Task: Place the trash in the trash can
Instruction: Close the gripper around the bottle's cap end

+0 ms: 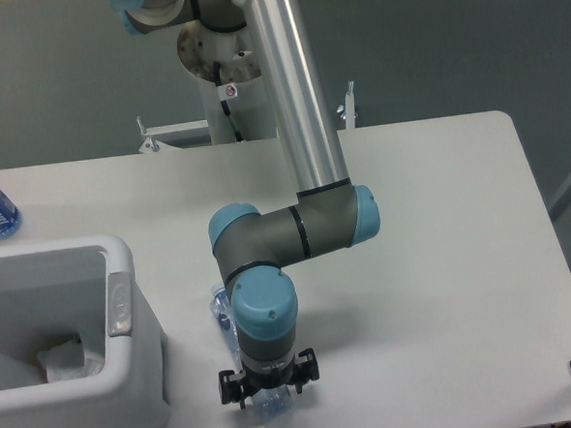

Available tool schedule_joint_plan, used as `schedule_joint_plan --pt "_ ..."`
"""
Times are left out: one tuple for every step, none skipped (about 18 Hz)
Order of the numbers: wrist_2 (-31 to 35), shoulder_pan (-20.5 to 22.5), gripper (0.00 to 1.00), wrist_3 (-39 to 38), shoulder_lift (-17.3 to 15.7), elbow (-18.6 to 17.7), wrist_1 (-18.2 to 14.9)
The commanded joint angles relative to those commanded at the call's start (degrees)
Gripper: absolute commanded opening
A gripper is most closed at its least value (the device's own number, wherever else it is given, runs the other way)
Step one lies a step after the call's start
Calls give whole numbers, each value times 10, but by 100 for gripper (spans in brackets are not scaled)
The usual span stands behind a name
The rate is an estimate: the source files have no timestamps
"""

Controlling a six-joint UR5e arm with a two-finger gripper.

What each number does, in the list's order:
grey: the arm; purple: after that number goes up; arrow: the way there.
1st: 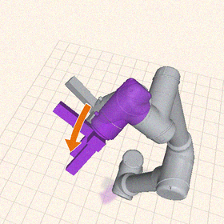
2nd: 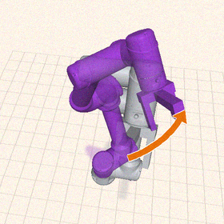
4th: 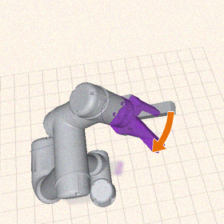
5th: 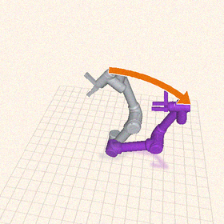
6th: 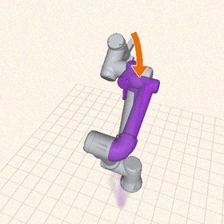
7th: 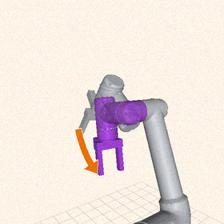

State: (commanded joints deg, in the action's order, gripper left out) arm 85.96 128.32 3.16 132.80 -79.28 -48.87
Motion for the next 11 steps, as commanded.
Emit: schedule_joint_plan --pt "0 0 81 0 0 1 0" --pt "0 0 75 0 0 0 0" --pt "0 0 69 0 0 1 0" --pt "0 0 66 0 0 0 0" --pt "0 0 66 1 0 1 0" --pt "0 0 66 1 0 2 0" --pt "1 0 65 1 0 3 0" --pt "2 0 63 2 0 3 0" --pt "2 0 63 3 -2 3 0" --pt "2 0 61 4 -3 3 0" --pt "2 0 60 4 -3 3 0"
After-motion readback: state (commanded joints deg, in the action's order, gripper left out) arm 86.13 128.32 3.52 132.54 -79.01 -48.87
